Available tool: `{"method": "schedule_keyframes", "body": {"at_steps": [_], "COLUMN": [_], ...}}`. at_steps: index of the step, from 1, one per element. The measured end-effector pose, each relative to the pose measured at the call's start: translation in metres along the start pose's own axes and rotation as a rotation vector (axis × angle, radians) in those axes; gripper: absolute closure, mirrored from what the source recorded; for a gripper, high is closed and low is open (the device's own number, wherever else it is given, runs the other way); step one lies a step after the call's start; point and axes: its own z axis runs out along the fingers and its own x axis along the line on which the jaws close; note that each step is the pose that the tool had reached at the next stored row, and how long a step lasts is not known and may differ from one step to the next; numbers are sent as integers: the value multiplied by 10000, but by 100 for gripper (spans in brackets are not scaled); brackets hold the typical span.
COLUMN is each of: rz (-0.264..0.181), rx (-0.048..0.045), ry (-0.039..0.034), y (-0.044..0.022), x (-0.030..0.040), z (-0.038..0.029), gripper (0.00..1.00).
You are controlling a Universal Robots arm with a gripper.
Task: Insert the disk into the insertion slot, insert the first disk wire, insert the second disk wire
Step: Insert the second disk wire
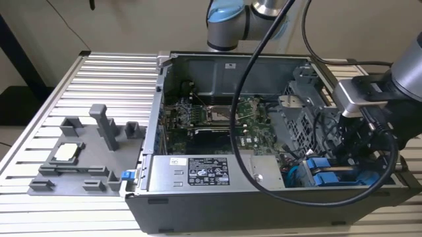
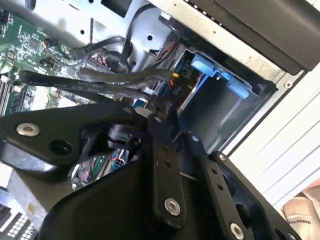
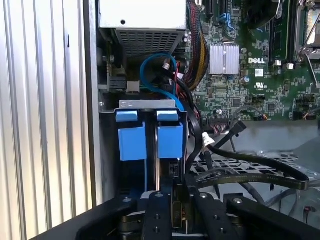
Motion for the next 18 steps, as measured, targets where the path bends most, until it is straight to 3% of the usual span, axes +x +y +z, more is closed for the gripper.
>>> {"method": "schedule_keyframes", "body": {"at_steps": [1, 3, 6, 12, 15, 17, 18], "rz": [1, 4, 7, 7, 18, 21, 22], "rx": [0, -7, -42, -41, -41, -43, -44], "ry": [0, -3, 0, -6, -80, -188, -240], "y": [0, 0, -2, -2, 6, 7, 8], "x": [0, -2, -11, -11, -11, -11, -11], "z": [0, -24, -113, -113, -111, -112, -115], "gripper": [70, 70, 70, 70, 70, 72, 78]}}
